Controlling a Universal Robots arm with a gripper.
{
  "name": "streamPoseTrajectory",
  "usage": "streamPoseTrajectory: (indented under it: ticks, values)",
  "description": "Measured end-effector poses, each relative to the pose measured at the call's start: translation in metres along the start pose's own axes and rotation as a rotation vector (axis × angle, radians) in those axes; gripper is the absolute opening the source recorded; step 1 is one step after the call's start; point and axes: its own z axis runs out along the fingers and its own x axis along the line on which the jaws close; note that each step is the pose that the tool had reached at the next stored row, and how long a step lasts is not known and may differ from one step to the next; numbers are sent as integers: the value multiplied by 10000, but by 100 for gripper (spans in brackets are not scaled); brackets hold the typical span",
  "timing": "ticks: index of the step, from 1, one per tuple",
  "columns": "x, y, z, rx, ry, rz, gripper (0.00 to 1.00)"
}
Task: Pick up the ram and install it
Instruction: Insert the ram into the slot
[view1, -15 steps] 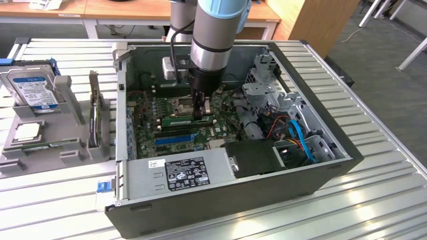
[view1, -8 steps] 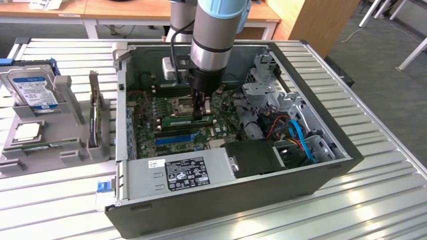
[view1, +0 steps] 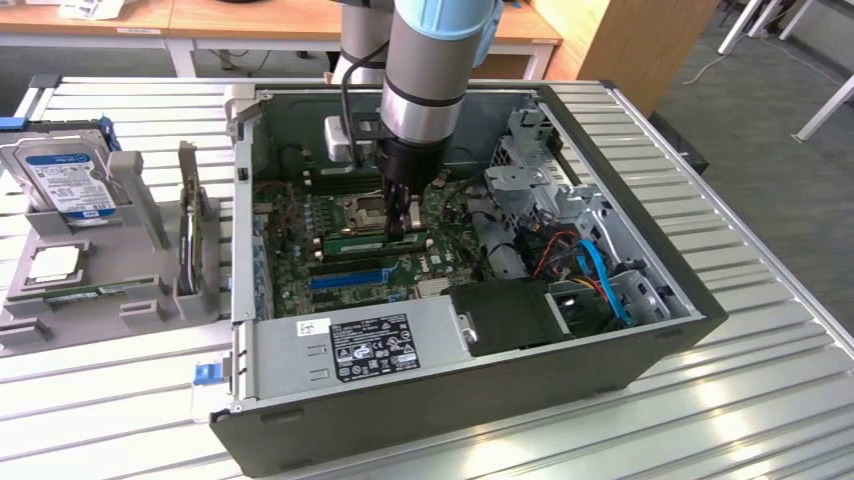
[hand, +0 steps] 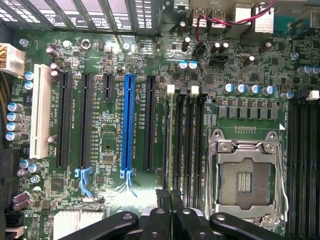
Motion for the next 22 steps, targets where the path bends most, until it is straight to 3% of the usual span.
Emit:
streamPoseTrajectory:
  ticks: [22]
  values:
    - [1, -2, 44, 3, -4, 0, 13]
